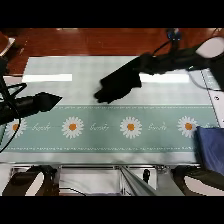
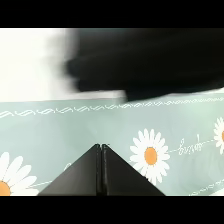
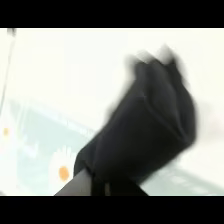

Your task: Fold the shirts.

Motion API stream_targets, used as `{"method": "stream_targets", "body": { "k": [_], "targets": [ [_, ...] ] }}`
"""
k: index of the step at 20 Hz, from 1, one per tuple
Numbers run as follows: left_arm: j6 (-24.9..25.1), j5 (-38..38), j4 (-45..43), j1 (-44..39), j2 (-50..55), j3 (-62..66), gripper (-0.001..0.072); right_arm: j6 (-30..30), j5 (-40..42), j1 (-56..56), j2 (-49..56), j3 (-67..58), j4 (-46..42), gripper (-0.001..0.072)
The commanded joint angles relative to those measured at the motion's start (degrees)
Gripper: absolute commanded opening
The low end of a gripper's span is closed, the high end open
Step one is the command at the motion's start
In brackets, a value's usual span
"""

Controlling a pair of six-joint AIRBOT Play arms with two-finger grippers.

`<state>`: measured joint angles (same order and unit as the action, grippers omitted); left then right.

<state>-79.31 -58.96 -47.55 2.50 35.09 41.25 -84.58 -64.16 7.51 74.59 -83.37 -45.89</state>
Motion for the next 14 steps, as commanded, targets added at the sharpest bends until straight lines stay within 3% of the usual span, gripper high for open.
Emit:
{"method": "stream_targets", "body": {
  "k": [1,6,11,14],
  "targets": [
    [0.0,-0.3,0.0,0.0,0.0,0.0,0.0025,-2.1,-6.1,-9.5,-3.7,-8.5,-2.7,0.0023],
    [0.0,-1.6,0.0,0.0,0.0,0.0,0.0025,-2.8,-13.6,-28.9,-9.2,-8.6,-2.7,0.0023],
    [0.0,-1.5,0.0,0.0,0.0,0.0,0.0025,-3.5,-26.1,-47.8,-12.1,-8.6,-2.9,0.0023],
    [0.0,-0.8,0.0,0.0,0.0,0.0,0.0025,-3.8,-32.8,-55.7,-14.1,-8.6,-8.6,0.0023]
  ]
}}
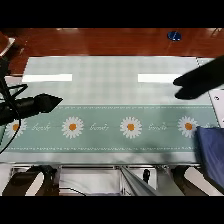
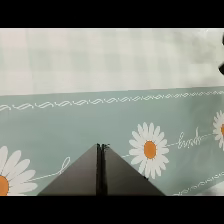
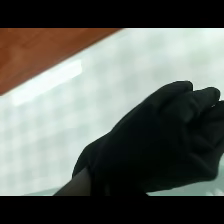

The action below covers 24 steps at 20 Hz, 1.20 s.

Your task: Fold the shirts.

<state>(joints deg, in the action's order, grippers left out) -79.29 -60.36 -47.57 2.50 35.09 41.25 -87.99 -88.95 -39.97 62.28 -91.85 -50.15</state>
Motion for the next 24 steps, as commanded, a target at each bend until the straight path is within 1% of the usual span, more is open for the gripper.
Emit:
{"method": "stream_targets", "body": {
  "k": [1,4,5,7,10,12,13,16,17,18,19,20,21,22,23,24],
  "targets": [
    [0.0,1.0,0.0,0.0,0.0,0.0,0.0025,-0.5,-10.5,-10.1,-2.4,0.0,-7.5,0.0023],
    [0.7,1.5,0.0,0.0,0.0,0.0,0.0025,-2.3,-13.5,-14.7,-5.9,4.7,-11.3,0.0023],
    [0.7,1.9,0.0,0.0,0.0,0.0,0.0025,-2.6,-14.4,-16.2,-7.5,6.8,-15.3,0.0023],
    [0.7,2.3,0.0,0.0,0.0,0.0,0.0025,-2.8,-17.3,-19.8,-10.6,11.3,-26.0,0.0023],
    [0.7,2.4,0.0,0.0,0.0,0.0,0.0025,-3.4,-17.3,-22.1,-16.3,18.5,-40.4,0.0023],
    [0.6,3.0,0.0,0.0,0.0,0.0,0.0025,-6.3,-17.3,-22.1,-20.8,23.6,-54.0,0.0023],
    [0.6,3.8,0.0,0.0,0.0,-0.3,0.0025,-8.5,-17.0,-22.1,-23.1,26.4,-58.8,0.0024],
    [0.6,6.8,0.0,0.0,0.0,-3.1,0.0025,-9.6,-16.5,-22.1,-27.2,36.0,-63.9,0.0029],
    [0.6,8.2,0.0,0.0,0.0,-4.4,0.0025,-10.1,-16.3,-22.1,-27.5,39.1,-65.0,0.0140],
    [0.6,9.4,0.0,0.0,0.0,-5.7,0.0025,-9.7,-16.3,-21.9,-27.4,41.4,-64.7,0.0317],
    [0.7,10.8,0.0,-0.2,0.1,-6.8,0.0025,-8.8,-16.0,-21.4,-27.4,42.8,-63.5,0.0408],
    [1.2,12.6,0.0,-0.5,0.3,-7.6,0.0025,-7.5,-14.9,-20.6,-27.4,43.1,-62.2,0.0358],
    [2.4,14.3,0.0,-1.0,0.9,-8.0,0.0025,-7.2,-13.8,-19.9,-27.4,42.9,-62.4,0.0350],
    [2.3,15.6,0.0,-1.3,1.8,-8.0,0.0025,-7.1,-13.5,-19.5,-27.3,42.7,-62.5,0.0352],
    [2.3,17.3,0.0,-1.7,2.8,-8.0,0.0025,-7.3,-12.5,-19.4,-26.9,42.1,-62.4,0.0416],
    [2.3,18.6,0.2,-1.9,3.7,-7.8,0.0025,-7.3,-11.8,-19.4,-26.3,40.9,-61.1,0.0420]
  ]
}}
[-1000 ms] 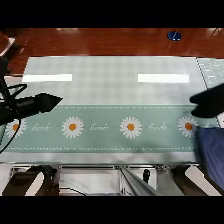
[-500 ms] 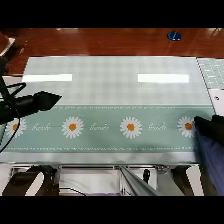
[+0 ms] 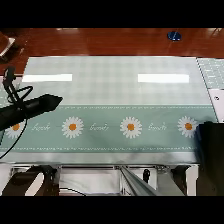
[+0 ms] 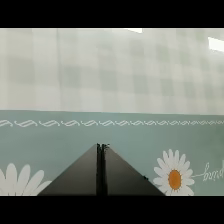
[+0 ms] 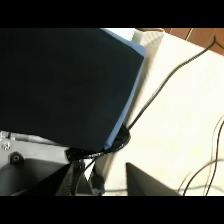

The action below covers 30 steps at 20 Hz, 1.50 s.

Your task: Fold the shirts.

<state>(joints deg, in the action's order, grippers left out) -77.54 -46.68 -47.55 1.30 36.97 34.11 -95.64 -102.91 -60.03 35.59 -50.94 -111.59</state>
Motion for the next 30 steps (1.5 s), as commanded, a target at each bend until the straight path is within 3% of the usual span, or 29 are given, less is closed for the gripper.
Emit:
{"method": "stream_targets", "body": {
  "k": [1,3,5,7,9,11,13,14,15,17,20,30],
  "targets": [
    [0.6,5.7,0.2,-0.7,2.9,0.1,0.0025,0.5,3.1,0.8,1.7,-2.0,2.4,0.0419],
    [1.0,7.3,0.1,-0.6,5.1,4.2,0.0025,0.2,7.0,2.5,5.8,-8.9,11.6,0.0416],
    [2.1,7.7,0.1,-0.6,8.2,12.1,0.0025,-1.9,12.0,7.0,11.0,-16.2,27.2,0.0416],
    [2.1,7.4,0.1,-1.8,12.5,21.2,0.0025,-3.4,19.4,16.5,15.7,-19.7,43.8,0.0416],
    [2.1,2.9,-0.1,-5.6,17.5,28.8,0.0025,-2.2,28.9,31.5,18.8,-19.9,50.2,0.0416],
    [2.0,-2.1,-2.4,-11.6,22.0,31.6,0.0025,-0.9,36.4,49.5,22.3,-19.9,44.8,0.0412],
    [0.6,-5.3,-12.7,-18.2,26.2,30.8,0.0025,-0.1,40.9,66.1,27.2,-19.9,34.7,0.0382],
    [-1.1,-6.8,-19.9,-20.7,28.3,30.0,0.0024,-0.1,42.1,72.7,29.7,-19.9,28.9,0.0272],
    [-4.1,-7.5,-26.5,-21.9,30.1,29.4,0.0025,-0.1,43.3,78.4,32.5,-19.9,22.4,0.0024],
    [-11.5,-7.5,-35.1,-21.7,33.2,29.1,0.0024,-3.5,46.2,84.0,37.2,-20.0,14.0,0.0023],
    [-18.3,-9.2,-36.1,-19.4,34.1,29.1,0.0025,-8.5,43.6,82.8,41.6,-19.9,14.3,0.0024],
    [-17.1,-10.8,-36.1,-19.5,34.0,29.1,0.0025,-8.7,41.7,82.2,41.4,-19.9,13.1,0.0024]
  ]
}}
